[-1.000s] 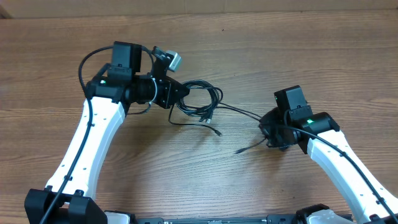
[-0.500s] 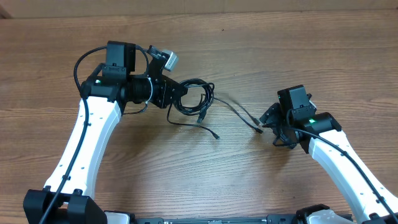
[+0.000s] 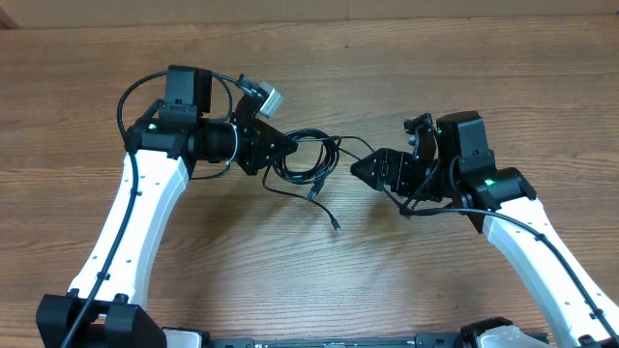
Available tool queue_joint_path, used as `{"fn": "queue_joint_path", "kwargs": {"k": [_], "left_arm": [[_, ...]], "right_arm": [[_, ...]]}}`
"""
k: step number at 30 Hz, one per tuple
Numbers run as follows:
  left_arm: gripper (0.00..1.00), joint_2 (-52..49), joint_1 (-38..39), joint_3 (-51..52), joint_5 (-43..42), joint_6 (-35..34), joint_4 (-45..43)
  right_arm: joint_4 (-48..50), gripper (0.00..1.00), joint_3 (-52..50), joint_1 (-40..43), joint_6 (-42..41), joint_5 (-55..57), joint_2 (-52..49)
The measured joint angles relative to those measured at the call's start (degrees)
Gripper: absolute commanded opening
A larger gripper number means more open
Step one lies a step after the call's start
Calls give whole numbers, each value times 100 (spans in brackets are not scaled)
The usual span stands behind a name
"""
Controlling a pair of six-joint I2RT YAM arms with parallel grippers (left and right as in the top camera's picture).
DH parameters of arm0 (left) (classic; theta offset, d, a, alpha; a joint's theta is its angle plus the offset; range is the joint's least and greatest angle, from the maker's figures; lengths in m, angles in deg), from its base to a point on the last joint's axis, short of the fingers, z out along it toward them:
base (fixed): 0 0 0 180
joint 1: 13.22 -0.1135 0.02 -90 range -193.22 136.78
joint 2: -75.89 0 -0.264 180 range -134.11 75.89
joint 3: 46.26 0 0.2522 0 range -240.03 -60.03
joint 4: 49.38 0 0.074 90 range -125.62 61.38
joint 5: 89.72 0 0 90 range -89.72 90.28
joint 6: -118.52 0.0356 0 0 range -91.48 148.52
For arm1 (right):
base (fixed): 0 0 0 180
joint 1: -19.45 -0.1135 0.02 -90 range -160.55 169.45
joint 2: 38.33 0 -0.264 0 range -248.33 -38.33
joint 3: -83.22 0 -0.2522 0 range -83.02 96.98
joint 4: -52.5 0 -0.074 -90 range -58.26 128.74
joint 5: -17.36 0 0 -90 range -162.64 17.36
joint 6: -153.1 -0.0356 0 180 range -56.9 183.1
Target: Untangle cables
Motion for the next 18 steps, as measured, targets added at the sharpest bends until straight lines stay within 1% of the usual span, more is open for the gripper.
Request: {"fn": "queue_joint_path", "kwargs": {"k": [5,9,13,14,17,18], "left_arm": [[4,0,0,0,-240,2,-2],[4,0,0,0,-509,0,-2],[4,0,0,0,-745,-55,-4],[4,0,0,0,-802,-74,-2],[4,0,0,0,-979,-179,-2],[5,0,0,0,-1036,-197,-4]], "right_arm": [[205,87,2,2,129,-682,0],[302,87,2,0,168,-942,0],[662,86,2,0,188,-1217,0],[811,84,0,2,192,-1314,0],[1108,72,2,0,214,-1493,0],[1191,70,2,-2,219,-1532,0]]}}
